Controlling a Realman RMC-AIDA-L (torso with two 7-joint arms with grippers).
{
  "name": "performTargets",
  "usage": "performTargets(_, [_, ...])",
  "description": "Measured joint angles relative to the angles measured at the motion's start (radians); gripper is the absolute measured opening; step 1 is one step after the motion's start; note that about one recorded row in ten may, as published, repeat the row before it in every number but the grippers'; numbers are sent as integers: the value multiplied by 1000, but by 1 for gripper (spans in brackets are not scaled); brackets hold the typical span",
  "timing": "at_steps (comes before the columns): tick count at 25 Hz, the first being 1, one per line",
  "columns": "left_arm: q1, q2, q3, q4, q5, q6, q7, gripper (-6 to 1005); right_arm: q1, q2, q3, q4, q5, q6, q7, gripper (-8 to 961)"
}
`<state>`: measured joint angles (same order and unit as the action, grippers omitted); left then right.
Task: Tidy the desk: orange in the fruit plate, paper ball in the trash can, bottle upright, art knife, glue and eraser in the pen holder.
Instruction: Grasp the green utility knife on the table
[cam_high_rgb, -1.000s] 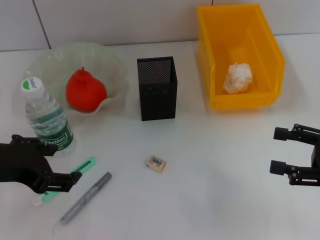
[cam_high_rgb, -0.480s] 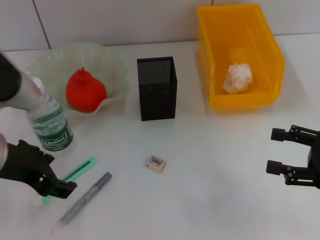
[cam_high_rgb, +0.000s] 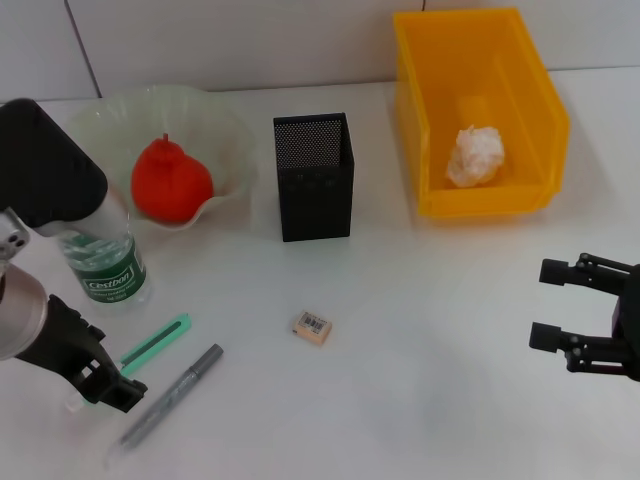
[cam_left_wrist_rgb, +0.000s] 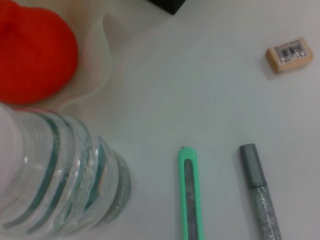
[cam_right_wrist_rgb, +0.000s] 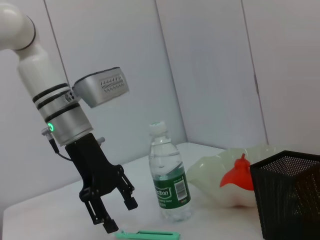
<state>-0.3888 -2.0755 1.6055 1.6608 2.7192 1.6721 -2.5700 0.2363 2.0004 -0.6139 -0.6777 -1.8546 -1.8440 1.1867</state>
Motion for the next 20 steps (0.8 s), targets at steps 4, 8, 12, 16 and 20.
performTargets(4, [-17,0,19,-51,31,-19,-12,766,0,0,-3,5,-1,2,-7,826])
performTargets(8, [-33,-1,22,-95,44,-36,-18,760,0,0,-3,5,-3,4,-10,826])
performTargets(12, [-35,-1,25,-100,47,-46,-21,754,0,0,-3,5,-4,4,-12,825])
performTargets(16, [-47,-2,37,-132,54,-71,-22,748,2,0,-2,4,-14,8,-15,825])
performTargets(20, [-48,-3,46,-135,54,-74,-22,742,3,0,-4,4,-15,11,-16,825])
